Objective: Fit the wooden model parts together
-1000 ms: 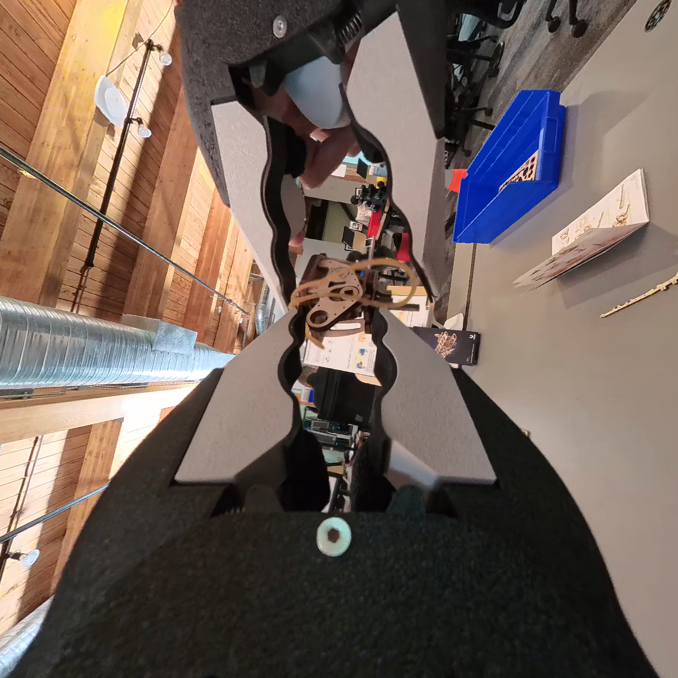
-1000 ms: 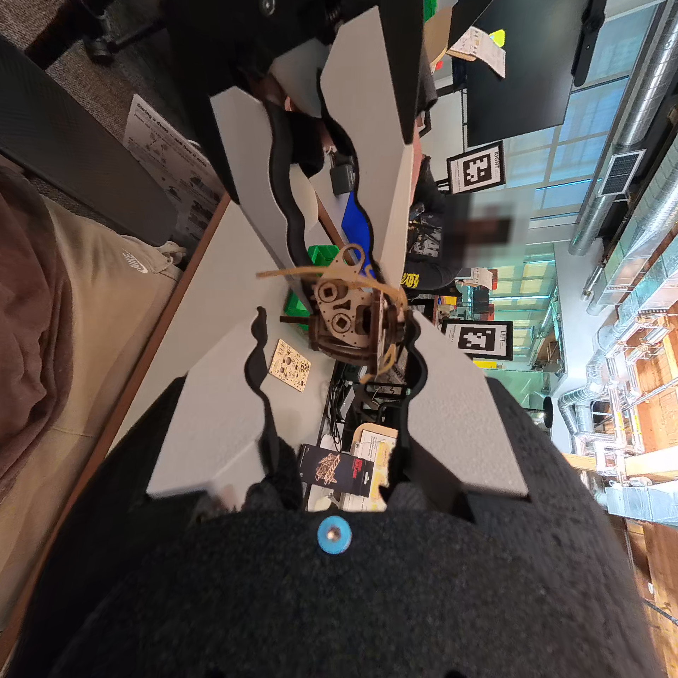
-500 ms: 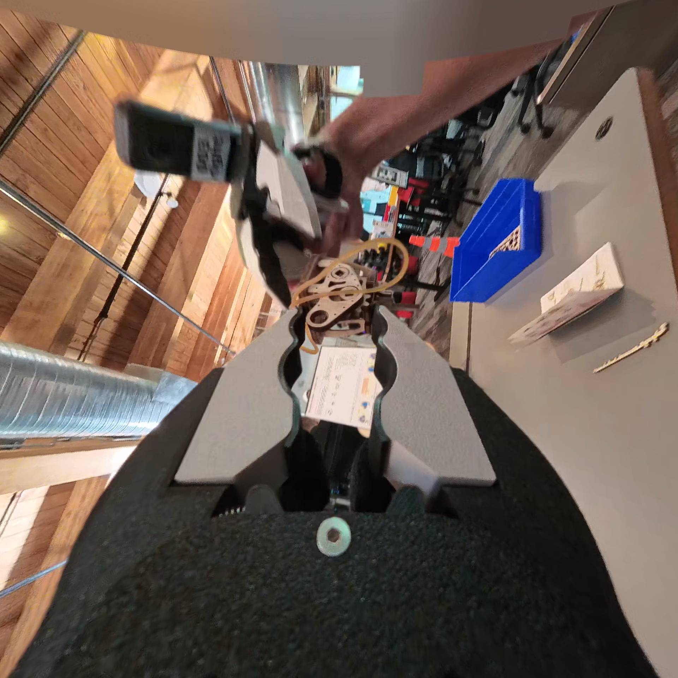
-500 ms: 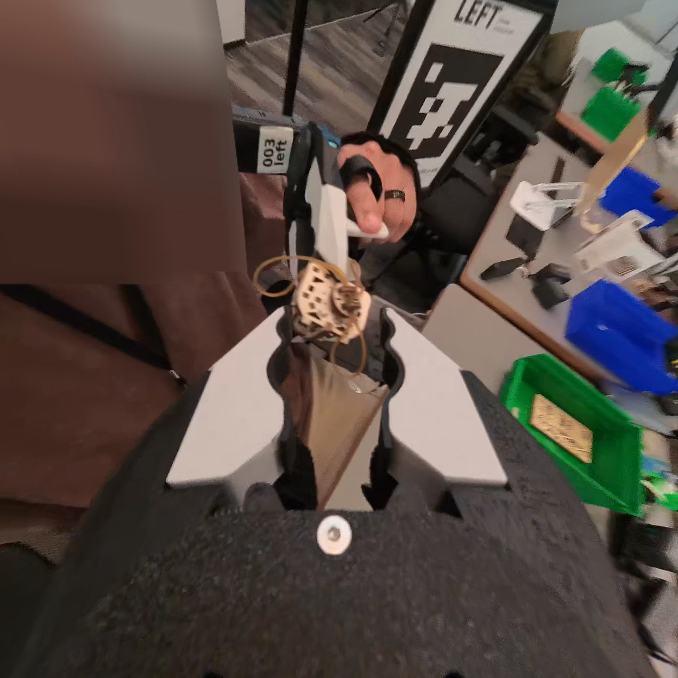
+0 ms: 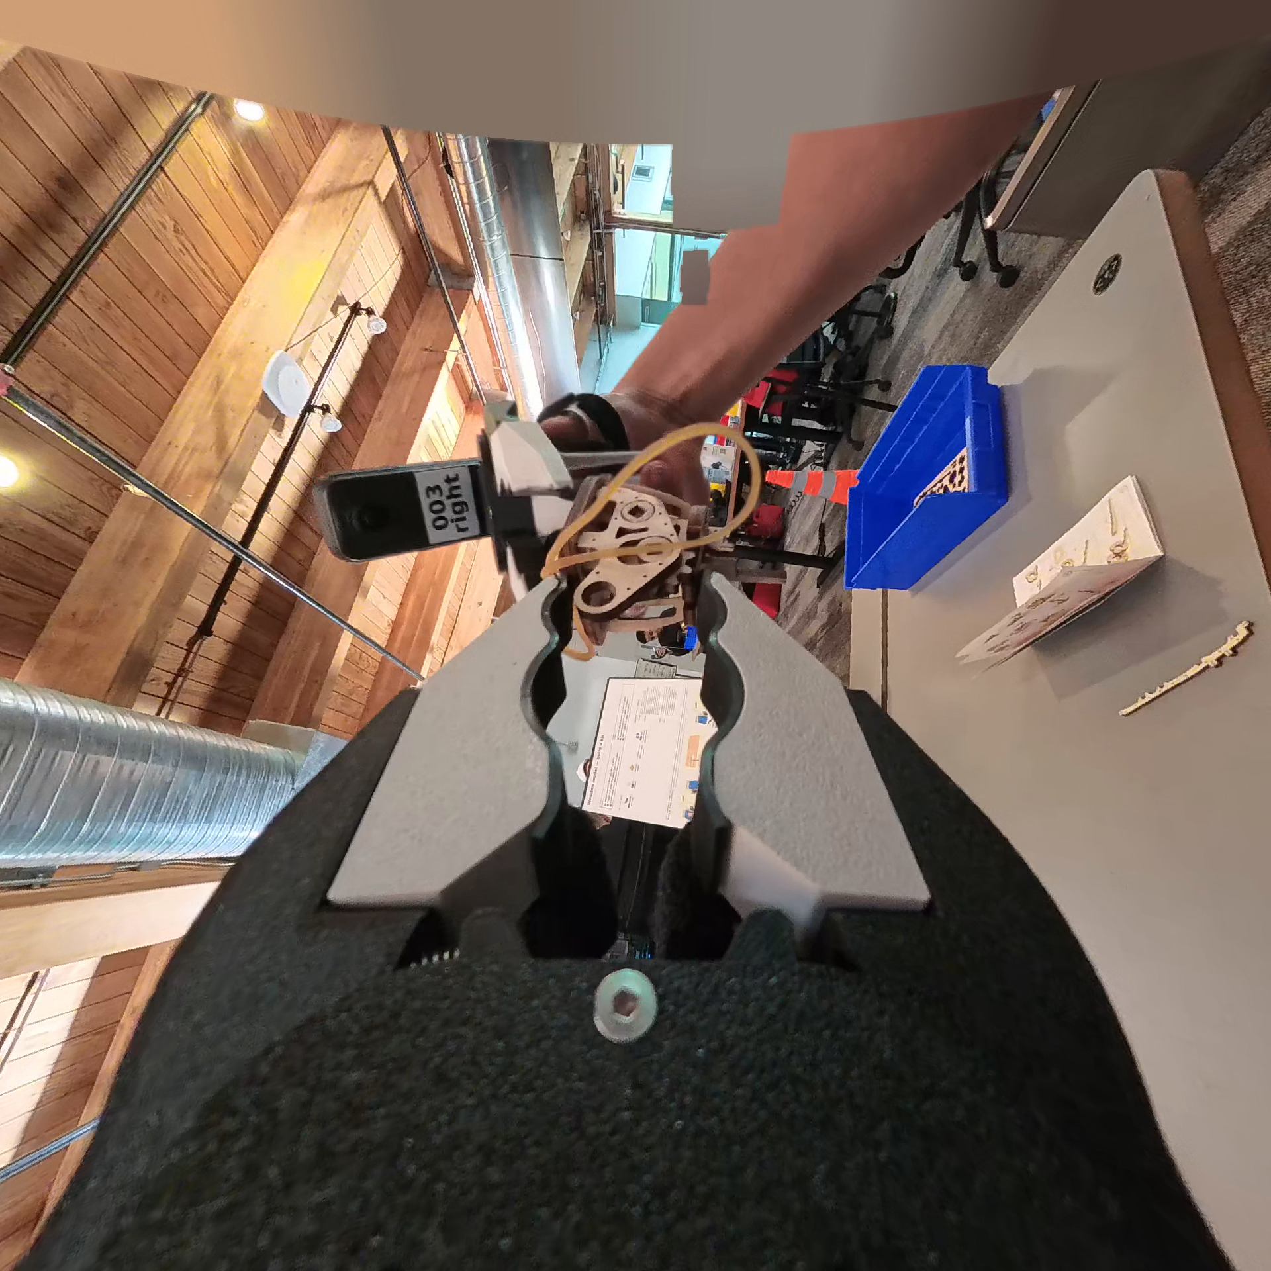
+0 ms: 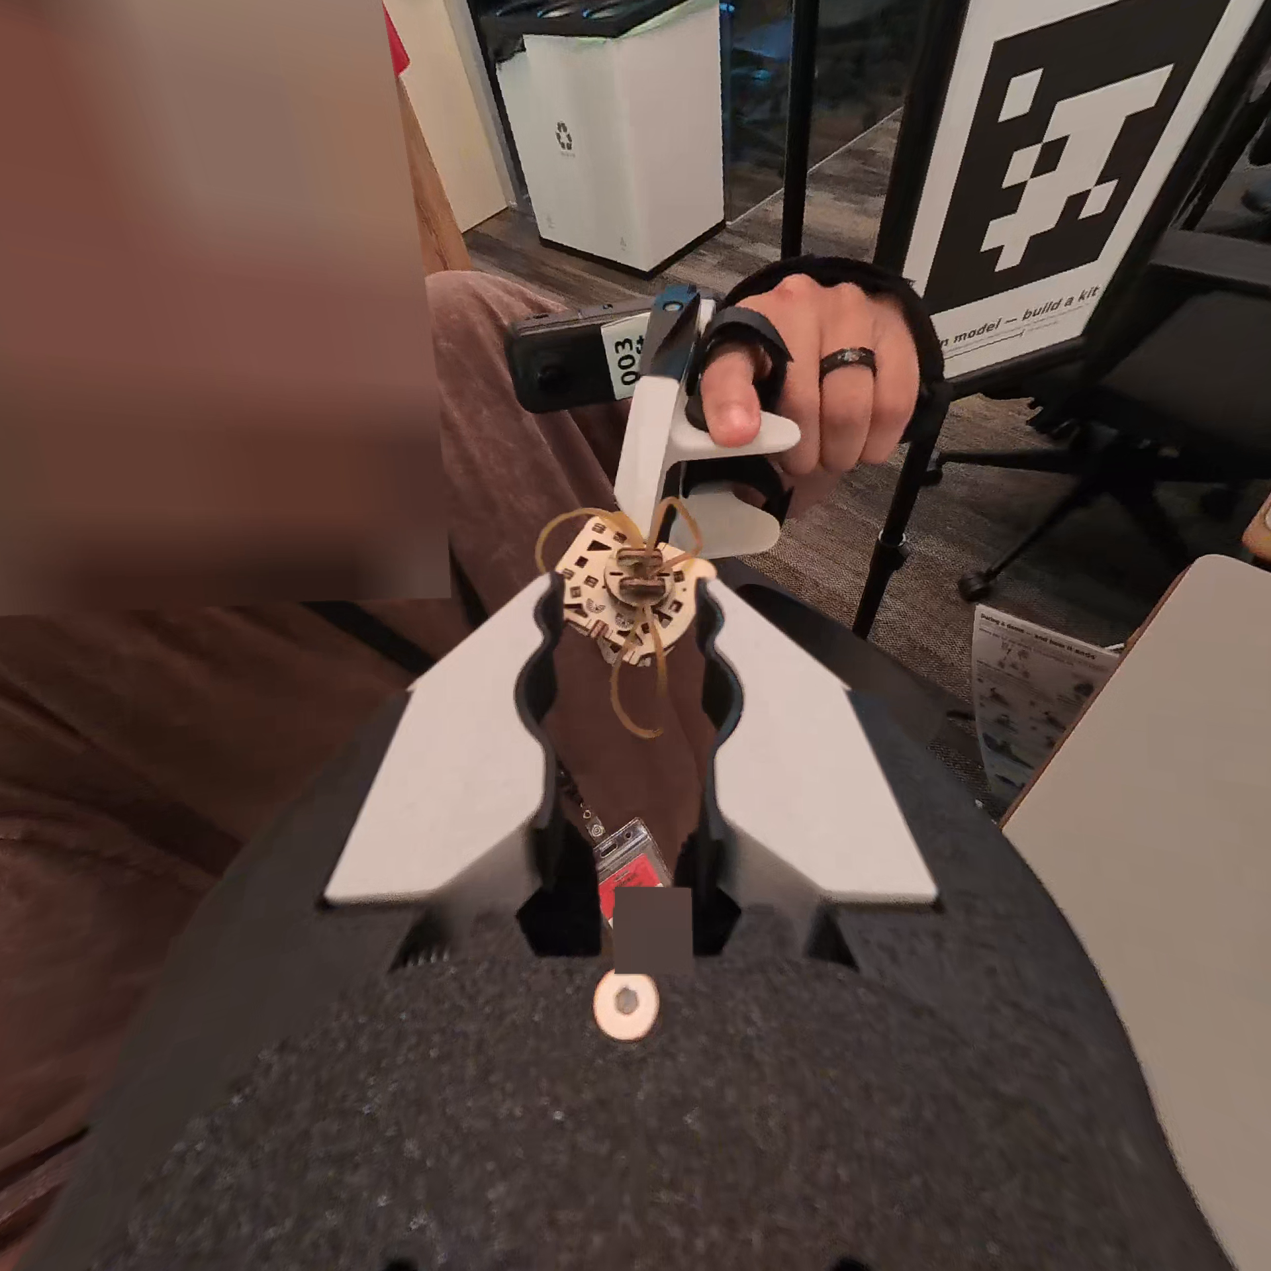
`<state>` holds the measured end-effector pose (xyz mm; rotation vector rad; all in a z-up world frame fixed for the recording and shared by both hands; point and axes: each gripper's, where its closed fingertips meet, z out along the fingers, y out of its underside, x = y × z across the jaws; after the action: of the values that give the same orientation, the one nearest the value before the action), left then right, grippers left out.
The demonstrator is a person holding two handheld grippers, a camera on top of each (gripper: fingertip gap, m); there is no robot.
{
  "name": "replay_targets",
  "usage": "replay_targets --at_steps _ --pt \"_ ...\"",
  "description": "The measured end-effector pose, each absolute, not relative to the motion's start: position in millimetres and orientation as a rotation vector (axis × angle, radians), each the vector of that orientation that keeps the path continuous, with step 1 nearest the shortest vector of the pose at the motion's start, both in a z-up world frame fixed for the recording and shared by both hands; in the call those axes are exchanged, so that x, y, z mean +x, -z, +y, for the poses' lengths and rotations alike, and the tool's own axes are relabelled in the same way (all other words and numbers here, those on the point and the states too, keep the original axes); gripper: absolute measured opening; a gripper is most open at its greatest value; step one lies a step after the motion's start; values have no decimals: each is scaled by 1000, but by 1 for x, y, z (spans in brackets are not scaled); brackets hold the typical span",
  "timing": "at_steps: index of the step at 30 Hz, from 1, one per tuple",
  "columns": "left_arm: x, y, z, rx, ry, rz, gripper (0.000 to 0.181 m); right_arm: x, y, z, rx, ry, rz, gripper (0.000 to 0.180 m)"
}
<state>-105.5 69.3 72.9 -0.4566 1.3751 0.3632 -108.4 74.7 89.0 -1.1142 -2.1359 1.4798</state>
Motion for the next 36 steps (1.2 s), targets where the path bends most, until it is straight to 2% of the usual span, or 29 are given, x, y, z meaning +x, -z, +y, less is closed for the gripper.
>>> replay_targets --at_steps 4,7,27,36 --pt "-105 -73 70 -452 -363 1376 34 -114 -85 76 -1112 -1415 -2127 32" --pt "-104 -74 70 -453 -371 1378 34 -116 -87 77 -1102 -1398 -2106 20" --pt "-116 -87 102 -591 -532 1280 33 -126 -101 104 -1258 -1253 -1932 20" --pt "-118 -90 106 -582 -553 1268 33 -130 -104 103 -1274 -1248 -1951 28"
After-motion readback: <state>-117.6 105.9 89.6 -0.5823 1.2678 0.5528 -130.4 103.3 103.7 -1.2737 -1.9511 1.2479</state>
